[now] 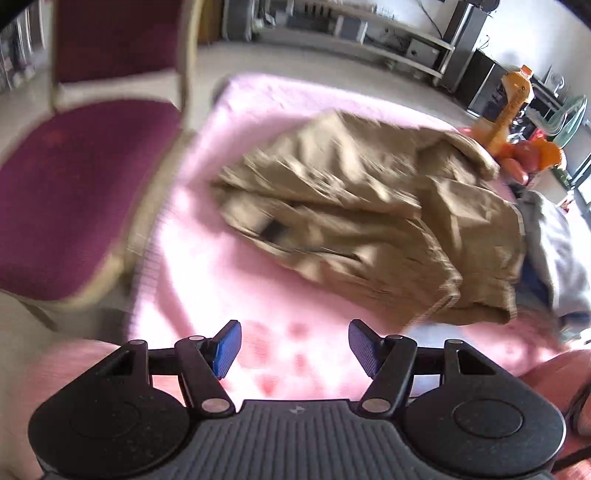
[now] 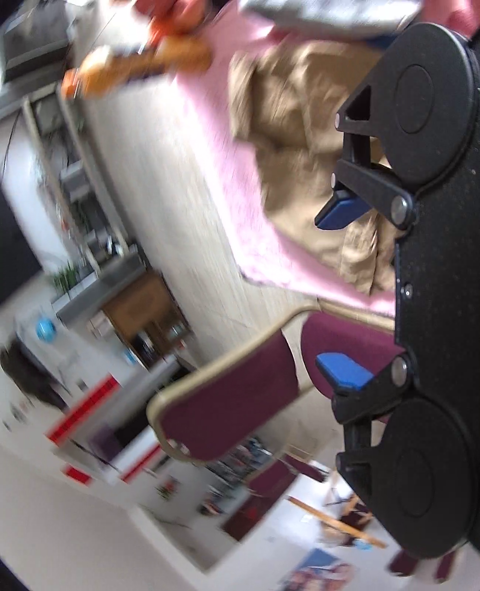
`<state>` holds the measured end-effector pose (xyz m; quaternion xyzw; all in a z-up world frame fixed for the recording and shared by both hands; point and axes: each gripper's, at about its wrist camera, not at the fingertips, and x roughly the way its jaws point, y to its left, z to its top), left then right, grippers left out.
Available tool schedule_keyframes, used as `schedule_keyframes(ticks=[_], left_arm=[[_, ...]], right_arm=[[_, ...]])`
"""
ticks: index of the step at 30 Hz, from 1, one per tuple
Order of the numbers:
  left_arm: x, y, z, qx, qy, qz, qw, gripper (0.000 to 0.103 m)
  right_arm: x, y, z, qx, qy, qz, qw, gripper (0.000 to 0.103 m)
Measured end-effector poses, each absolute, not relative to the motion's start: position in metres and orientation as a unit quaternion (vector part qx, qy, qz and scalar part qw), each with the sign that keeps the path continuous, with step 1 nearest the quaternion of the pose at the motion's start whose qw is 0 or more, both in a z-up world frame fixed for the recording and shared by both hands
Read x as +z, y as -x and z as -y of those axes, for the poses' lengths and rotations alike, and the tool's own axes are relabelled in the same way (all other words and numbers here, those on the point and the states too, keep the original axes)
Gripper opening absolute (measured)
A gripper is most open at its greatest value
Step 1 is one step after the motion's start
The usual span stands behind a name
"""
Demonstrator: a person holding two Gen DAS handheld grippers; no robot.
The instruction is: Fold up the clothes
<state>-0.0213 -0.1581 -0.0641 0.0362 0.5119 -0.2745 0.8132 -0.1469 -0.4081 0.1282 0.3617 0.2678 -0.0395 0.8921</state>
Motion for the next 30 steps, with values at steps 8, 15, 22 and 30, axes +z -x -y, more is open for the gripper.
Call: schedule_keyframes(ticks=[8, 15, 22, 30], left_arm=[[-0.117, -0.024, 0.190, -0.184, 0.070, -0.544, 0.816, 0.071], [-0.143, -0.041, 0.194, -0.190, 0.138, -0.536, 0.811, 0.072], [-0.148, -0.042, 0.197, -0.266, 0.228, -0.539, 0.766, 0.054], [-0.130, -0.044, 0.190, -0.306, 0.256, -0.486, 0.777, 0.053]], right_arm=[[-0.012, 0.210, 0.481, -0.096, -0.467, -0.307, 0.824, 0.072], [-0.129, 0.220, 0.506, -0.102, -0.544, -0.316, 0.770, 0.072], [-0.148, 0.215, 0.513, -0.117, -0.538, -0.285, 0.784, 0.073], [-0.177, 0.218, 0.516, -0.134, -0.615, -0.257, 0.734, 0.066]])
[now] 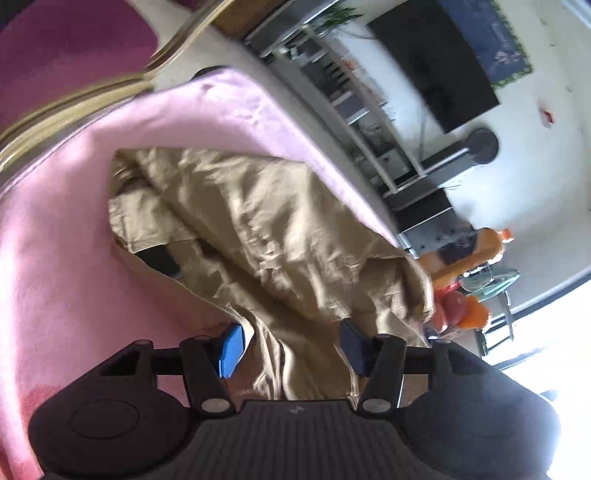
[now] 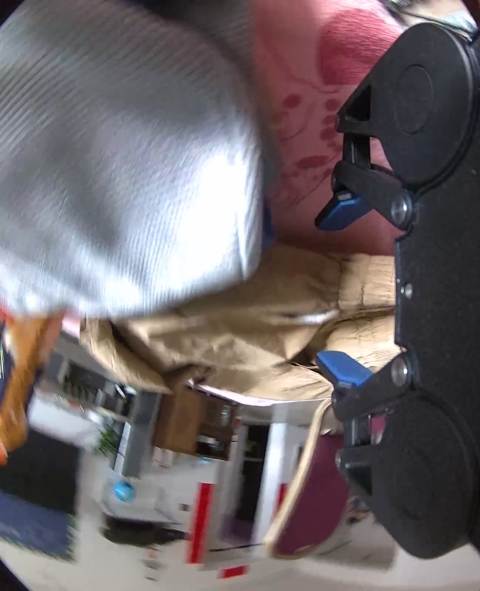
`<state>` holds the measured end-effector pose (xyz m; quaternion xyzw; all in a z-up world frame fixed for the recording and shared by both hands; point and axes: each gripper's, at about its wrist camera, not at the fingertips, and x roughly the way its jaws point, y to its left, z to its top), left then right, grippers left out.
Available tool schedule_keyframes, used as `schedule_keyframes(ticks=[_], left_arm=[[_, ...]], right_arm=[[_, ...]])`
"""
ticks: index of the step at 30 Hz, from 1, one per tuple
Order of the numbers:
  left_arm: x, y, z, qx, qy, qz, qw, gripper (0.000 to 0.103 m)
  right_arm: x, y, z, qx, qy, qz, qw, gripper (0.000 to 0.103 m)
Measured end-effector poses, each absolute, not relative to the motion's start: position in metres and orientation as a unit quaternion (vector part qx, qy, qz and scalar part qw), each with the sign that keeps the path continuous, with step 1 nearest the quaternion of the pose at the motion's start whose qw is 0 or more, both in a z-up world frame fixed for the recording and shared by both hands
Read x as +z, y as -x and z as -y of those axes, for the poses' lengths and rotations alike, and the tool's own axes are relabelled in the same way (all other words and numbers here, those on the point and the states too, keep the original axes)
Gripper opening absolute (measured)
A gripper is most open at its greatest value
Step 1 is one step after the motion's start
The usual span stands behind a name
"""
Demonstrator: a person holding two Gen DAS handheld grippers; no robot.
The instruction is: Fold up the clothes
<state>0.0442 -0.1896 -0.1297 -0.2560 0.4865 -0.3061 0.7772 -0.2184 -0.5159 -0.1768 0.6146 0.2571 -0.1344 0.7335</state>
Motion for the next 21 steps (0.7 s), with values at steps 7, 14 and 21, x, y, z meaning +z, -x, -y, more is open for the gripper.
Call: schedule_keyframes(ticks=[7, 14, 21], left_arm=[[-0.160, -0.043, 0.216, -0.320, 0.204, -0.538, 0.753, 0.059], [-0.159, -0.051, 0.224, -0.304, 0.197, -0.526, 0.769, 0.013], [-0.105, -0.041, 0.207, -0.299, 0.064, -0.539, 0.785, 0.007]], right_arm=[[-0.190, 0.197, 0.506, -0.131, -0.613, -0.283, 0.726, 0.055], [-0.185, 0.176, 0.500, -0.153, -0.577, -0.287, 0.749, 0.023], [-0.146, 0.210, 0.499, -0.158, -0.546, -0.268, 0.778, 0.011]])
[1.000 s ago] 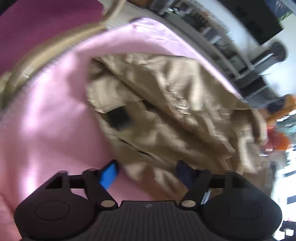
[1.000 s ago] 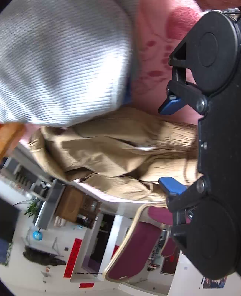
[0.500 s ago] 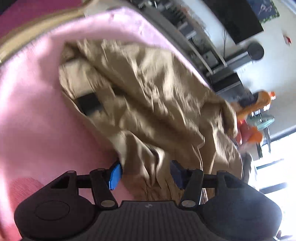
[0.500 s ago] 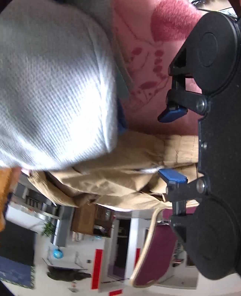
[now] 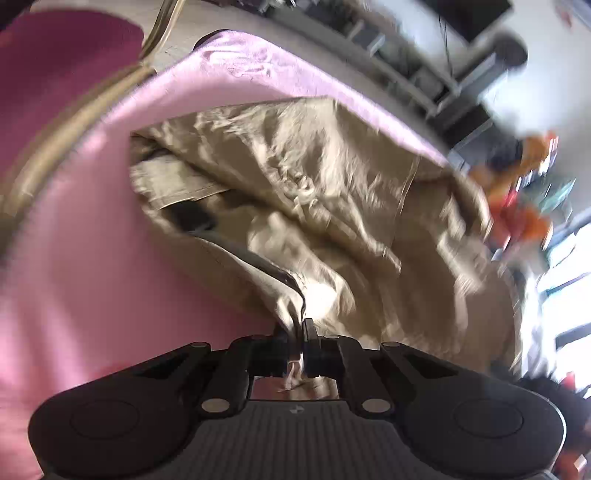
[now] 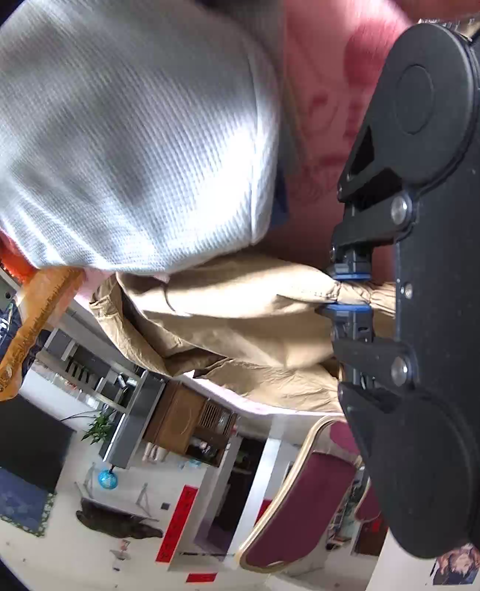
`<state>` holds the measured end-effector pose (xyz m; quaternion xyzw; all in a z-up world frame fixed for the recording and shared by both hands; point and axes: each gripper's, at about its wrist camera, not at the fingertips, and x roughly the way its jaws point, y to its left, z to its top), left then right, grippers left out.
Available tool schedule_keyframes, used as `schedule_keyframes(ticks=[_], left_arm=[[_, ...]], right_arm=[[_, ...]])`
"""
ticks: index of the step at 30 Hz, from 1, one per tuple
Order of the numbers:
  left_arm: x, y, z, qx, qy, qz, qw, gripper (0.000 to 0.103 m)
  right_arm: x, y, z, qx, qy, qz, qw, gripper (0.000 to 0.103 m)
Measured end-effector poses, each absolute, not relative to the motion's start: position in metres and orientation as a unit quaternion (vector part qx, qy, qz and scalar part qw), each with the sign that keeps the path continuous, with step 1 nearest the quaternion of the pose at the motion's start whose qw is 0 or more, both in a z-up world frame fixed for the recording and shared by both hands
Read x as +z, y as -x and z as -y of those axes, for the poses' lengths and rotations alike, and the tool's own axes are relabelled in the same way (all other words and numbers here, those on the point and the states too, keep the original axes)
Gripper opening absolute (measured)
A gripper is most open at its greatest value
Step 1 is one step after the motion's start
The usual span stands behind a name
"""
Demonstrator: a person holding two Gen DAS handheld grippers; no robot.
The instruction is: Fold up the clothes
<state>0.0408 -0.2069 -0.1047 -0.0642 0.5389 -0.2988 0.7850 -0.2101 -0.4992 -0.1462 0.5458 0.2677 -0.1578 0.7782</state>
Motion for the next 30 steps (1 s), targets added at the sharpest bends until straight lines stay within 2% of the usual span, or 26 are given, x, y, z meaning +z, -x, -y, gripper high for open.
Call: schedule_keyframes(ticks=[4, 6, 7, 12, 14, 15, 16, 17, 20, 21, 22, 23, 27, 30], left_arm=[[-0.117, -0.033, 0.220, -0.285, -0.007, -0.530, 0.799, 0.016], [-0.125, -0.030, 0.222, -0.283, -0.024, -0.521, 0.805, 0.029], [-0.130, -0.030, 0.219, -0.285, -0.016, -0.519, 0.805, 0.035], [-0.135, -0.028, 0.210, -0.287, 0.008, -0.516, 0.807, 0.047], [-0.137, -0.025, 0.216, -0.301, 0.002, -0.518, 0.801, 0.050], [-0.136, -0.023, 0.220, -0.313, -0.004, -0.514, 0.799, 0.049], [-0.136, -0.021, 0.224, -0.326, -0.010, -0.507, 0.798, 0.045], [-0.137, -0.021, 0.227, -0.339, -0.005, -0.512, 0.790, 0.045], [-0.143, -0.027, 0.229, -0.340, 0.018, -0.515, 0.787, 0.042], [-0.143, -0.030, 0.226, -0.336, 0.028, -0.518, 0.786, 0.038], [-0.143, -0.033, 0.223, -0.330, 0.040, -0.522, 0.785, 0.018], [-0.141, -0.037, 0.219, -0.325, 0.052, -0.530, 0.781, 0.005], [-0.117, -0.050, 0.201, -0.316, 0.098, -0.546, 0.770, 0.002], [-0.050, -0.065, 0.197, -0.341, 0.137, -0.512, 0.776, 0.002]], right_arm=[[-0.163, 0.202, 0.496, -0.178, -0.531, -0.337, 0.757, 0.012], [-0.171, 0.195, 0.495, -0.183, -0.530, -0.354, 0.749, 0.013], [-0.170, 0.196, 0.497, -0.181, -0.535, -0.347, 0.749, 0.016], [-0.172, 0.200, 0.503, -0.158, -0.567, -0.317, 0.743, 0.029], [-0.175, 0.197, 0.500, -0.156, -0.562, -0.321, 0.746, 0.039], [-0.176, 0.196, 0.500, -0.157, -0.560, -0.323, 0.747, 0.043], [-0.178, 0.196, 0.499, -0.157, -0.558, -0.324, 0.748, 0.051], [-0.180, 0.195, 0.498, -0.158, -0.556, -0.325, 0.749, 0.055], [-0.182, 0.193, 0.497, -0.156, -0.550, -0.321, 0.755, 0.056], [-0.181, 0.194, 0.495, -0.160, -0.545, -0.322, 0.757, 0.056], [-0.181, 0.194, 0.493, -0.165, -0.539, -0.324, 0.760, 0.041], [-0.180, 0.193, 0.487, -0.171, -0.531, -0.329, 0.762, 0.012], [-0.157, 0.199, 0.480, -0.167, -0.531, -0.309, 0.771, 0.011], [-0.109, 0.185, 0.478, -0.129, -0.554, -0.264, 0.779, 0.010]])
